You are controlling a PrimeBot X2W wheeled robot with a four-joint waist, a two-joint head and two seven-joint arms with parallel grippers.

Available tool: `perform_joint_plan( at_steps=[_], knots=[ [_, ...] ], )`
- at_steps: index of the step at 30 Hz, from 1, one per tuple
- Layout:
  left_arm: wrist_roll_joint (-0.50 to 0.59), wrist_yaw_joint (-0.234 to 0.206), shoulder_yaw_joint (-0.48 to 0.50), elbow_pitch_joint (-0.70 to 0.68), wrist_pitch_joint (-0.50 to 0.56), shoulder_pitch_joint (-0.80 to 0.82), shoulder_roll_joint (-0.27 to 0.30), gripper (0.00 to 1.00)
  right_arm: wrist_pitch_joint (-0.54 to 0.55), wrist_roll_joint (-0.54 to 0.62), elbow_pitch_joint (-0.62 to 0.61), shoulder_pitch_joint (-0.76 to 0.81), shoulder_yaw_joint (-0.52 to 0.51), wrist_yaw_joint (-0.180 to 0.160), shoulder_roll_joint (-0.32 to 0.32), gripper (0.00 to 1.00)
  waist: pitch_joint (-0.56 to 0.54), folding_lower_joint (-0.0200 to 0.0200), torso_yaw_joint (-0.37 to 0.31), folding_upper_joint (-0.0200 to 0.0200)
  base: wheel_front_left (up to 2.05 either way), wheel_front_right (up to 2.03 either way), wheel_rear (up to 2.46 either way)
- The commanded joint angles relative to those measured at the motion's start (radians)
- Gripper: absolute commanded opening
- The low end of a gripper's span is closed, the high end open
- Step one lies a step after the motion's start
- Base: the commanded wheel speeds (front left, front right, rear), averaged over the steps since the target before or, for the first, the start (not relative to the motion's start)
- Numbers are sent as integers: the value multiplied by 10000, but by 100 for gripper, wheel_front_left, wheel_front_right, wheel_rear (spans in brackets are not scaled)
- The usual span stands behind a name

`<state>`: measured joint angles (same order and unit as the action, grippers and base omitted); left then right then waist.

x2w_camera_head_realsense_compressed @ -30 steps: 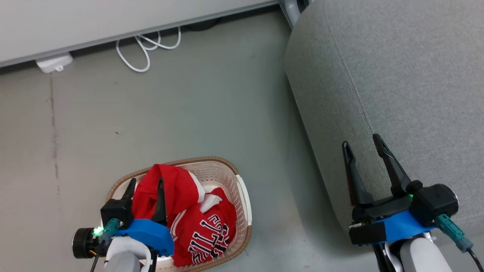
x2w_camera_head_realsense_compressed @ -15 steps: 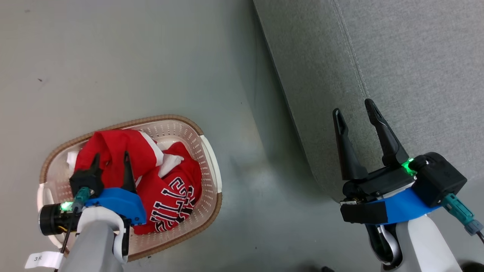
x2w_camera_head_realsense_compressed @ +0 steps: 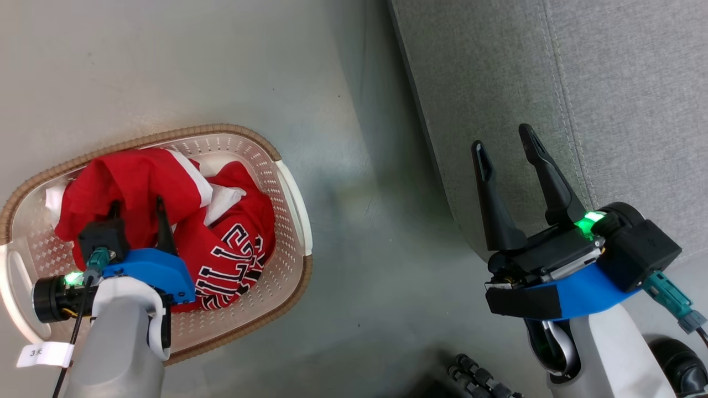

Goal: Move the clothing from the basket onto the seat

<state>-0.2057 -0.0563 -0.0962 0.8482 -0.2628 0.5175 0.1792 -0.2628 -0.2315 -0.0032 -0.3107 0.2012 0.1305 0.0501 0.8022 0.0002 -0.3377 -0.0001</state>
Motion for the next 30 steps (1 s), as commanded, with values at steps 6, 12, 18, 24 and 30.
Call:
perform_joint_plan(
  at_steps=[6, 12, 18, 24, 30],
  knots=[
    [8, -3, -79, 476, -31, 493, -106, 100, -31, -95, -98, -218, 159, 5, 4, 100, 162, -2, 16, 1, 0, 0, 0],
    [-154, 25, -20, 949, -31, 734, -161, 100, -31, -113, -92, -217, 182, 5, 4, 100, 245, -2, -23, 1, 0, 0, 0],
    [-150, 17, -18, 1109, -31, 842, -135, 0, -31, -106, -107, -169, 177, 5, 4, 100, 276, -2, -83, 1, 0, 0, 0],
    [-120, 70, -70, 1185, -31, 913, -192, 0, -31, -25, -75, -177, 64, 5, 4, 100, 255, -2, -44, 1, 0, 0, 0],
    [-57, 135, -166, 1191, -31, 949, -287, 0, -31, 61, -21, -229, 72, 5, 4, 100, 111, -2, 95, 1, 0, 0, 0]
  ],
)
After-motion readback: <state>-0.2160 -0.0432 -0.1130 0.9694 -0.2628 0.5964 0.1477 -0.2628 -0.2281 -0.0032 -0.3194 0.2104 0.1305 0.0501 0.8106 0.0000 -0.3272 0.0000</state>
